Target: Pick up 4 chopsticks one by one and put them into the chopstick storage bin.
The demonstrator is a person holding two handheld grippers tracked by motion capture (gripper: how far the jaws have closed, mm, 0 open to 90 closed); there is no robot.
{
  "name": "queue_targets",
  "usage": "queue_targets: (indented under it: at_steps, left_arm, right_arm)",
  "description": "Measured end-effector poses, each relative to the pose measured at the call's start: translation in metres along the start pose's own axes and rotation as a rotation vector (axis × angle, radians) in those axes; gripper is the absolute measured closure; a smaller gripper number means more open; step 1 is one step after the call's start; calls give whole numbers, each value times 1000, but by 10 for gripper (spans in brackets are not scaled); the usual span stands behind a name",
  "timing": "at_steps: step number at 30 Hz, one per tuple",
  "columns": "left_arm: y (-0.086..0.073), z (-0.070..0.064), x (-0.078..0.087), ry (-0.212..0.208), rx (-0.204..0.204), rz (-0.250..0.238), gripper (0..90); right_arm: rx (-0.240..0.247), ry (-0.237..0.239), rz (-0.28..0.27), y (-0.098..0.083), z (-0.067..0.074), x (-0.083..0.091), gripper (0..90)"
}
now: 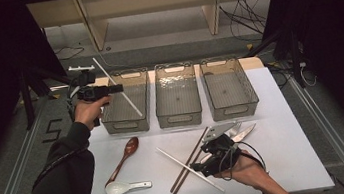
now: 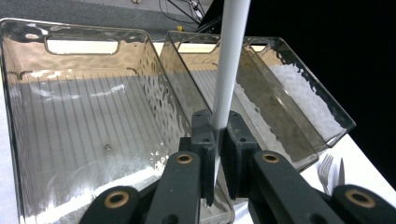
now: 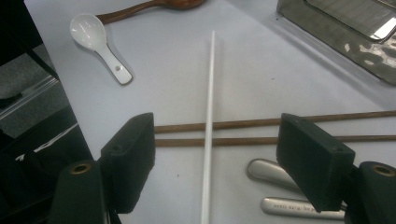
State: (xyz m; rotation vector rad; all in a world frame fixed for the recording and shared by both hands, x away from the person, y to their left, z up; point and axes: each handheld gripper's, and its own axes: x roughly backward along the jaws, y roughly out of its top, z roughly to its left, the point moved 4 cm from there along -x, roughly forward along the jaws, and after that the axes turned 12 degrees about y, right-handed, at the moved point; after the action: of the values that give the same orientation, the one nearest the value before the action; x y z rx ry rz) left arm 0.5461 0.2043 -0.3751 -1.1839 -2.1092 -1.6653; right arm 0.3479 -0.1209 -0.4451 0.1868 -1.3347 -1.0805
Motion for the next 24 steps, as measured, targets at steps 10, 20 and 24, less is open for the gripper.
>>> queue_targets:
  at_steps: [10,20,24]
  left_arm:
    - [-6,0,-12,17,-12,37,835]
    - [-11,4,-18,35,-15,63,833]
    - [-14,4,-21,33,-13,74,831]
  right_arm:
    - [-3,-1,-1,0,0,0,291]
    - [-4,0,2,1,1,-1,291]
    - [-2,0,5,0,1,-2,291]
